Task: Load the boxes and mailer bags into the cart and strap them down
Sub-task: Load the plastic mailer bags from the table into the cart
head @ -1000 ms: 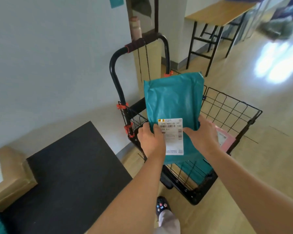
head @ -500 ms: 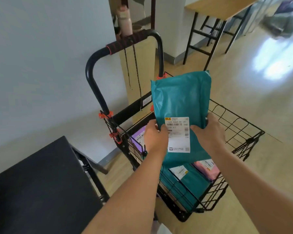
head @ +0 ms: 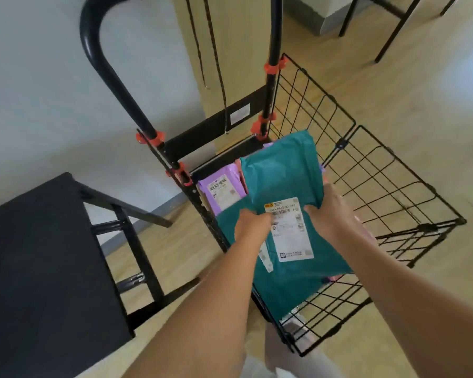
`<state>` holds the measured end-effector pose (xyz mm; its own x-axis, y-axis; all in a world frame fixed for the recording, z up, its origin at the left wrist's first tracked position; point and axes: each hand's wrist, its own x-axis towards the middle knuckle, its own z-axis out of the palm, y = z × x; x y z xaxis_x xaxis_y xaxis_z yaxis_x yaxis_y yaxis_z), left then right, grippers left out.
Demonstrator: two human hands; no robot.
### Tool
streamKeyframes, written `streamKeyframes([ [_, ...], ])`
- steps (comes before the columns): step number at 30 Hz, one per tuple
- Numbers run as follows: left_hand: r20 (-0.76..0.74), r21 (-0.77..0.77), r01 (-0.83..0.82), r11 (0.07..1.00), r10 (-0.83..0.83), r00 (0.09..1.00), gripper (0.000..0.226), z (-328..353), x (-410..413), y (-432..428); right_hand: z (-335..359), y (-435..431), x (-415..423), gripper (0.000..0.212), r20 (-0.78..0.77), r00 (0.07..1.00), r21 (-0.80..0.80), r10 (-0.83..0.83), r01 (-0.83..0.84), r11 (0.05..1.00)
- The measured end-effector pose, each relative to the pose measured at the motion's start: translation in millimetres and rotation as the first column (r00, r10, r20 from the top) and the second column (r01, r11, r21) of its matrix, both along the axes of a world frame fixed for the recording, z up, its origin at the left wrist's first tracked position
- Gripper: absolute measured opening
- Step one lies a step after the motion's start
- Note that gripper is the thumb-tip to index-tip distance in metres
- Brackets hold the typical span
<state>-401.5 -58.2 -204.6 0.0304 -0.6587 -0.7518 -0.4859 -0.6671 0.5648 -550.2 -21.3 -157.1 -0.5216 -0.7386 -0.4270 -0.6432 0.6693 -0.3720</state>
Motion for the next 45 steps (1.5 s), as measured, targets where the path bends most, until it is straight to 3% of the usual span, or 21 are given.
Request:
streamKeyframes([
  [3,0.014,0.122,-0.013,0.992,0.011,1.000,0.028,-18.9,-13.6,4.0,-31.7,-4.6,-8.0,0.030,0.097,0.987,0.015,0.126,-0.128,0.992],
  [5,0.034,0.110,-0.072,0.991,0.069,0.997,0.023,-28.1,-25.0,9.4,-53.7,-5.1,-11.5,0.025,0.177,0.971,0.067,0.158,-0.172,0.983],
  [7,0.113,0.094,-0.157,0.983,0.147,0.983,0.026,-36.5,-33.5,13.0,-75.0,-3.7,-16.3,0.015,0.235,0.965,0.105,0.120,-0.148,0.983],
  [10,0.246,0.143,-0.271,0.952,0.230,0.941,0.057,-45.1,-32.0,13.9,-99.9,0.4,-24.9,0.011,0.315,0.948,0.145,0.042,-0.092,0.985],
  [13,0.206,0.228,-0.339,0.913,0.295,0.933,0.074,-55.2,-22.8,16.2,-117.6,-0.5,-30.8,0.009,0.405,0.914,0.190,-0.026,-0.057,0.980],
  [17,0.212,0.307,-0.389,0.869,0.336,0.918,0.080,-70.1,-21.6,25.4,-140.9,-3.1,-27.7,0.018,0.487,0.871,0.256,-0.064,-0.072,0.964],
  [23,0.380,0.319,-0.444,0.837,0.316,0.870,0.089,-92.2,-22.3,39.0,-168.5,3.9,-10.5,0.024,0.514,0.856,0.311,-0.051,-0.131,0.941],
  [25,0.407,0.313,-0.452,0.835,0.312,0.858,0.088,-97.0,-22.2,39.3,-174.2,6.3,-6.0,0.017,0.517,0.854,0.335,-0.058,-0.139,0.932],
  [27,0.434,0.327,-0.442,0.835,0.283,0.855,0.086,-100.1,-23.0,37.4,-177.6,7.4,-0.8,0.017,0.536,0.842,0.344,-0.060,-0.153,0.926],
  [33,0.411,0.348,-0.423,0.837,0.269,0.871,0.085,-99.6,-24.2,34.1,-174.0,1.3,16.1,0.049,0.563,0.826,0.323,0.008,-0.230,0.918],
  [36,0.404,0.342,-0.398,0.851,0.249,0.880,0.080,-93.8,-20.9,30.2,-169.1,-2.3,20.3,0.049,0.526,0.848,0.326,0.066,-0.273,0.905],
  [42,0.375,0.310,-0.186,0.932,0.060,0.925,0.064,-71.6,-15.1,24.4,-148.5,-8.2,19.8,0.063,0.396,0.880,0.274,0.261,-0.384,0.882],
  [45,0.344,0.276,-0.082,0.958,-0.019,0.939,0.054,-56.3,-13.5,24.6,-130.4,-11.8,20.9,0.051,0.349,0.879,0.248,0.324,-0.420,0.873],
])
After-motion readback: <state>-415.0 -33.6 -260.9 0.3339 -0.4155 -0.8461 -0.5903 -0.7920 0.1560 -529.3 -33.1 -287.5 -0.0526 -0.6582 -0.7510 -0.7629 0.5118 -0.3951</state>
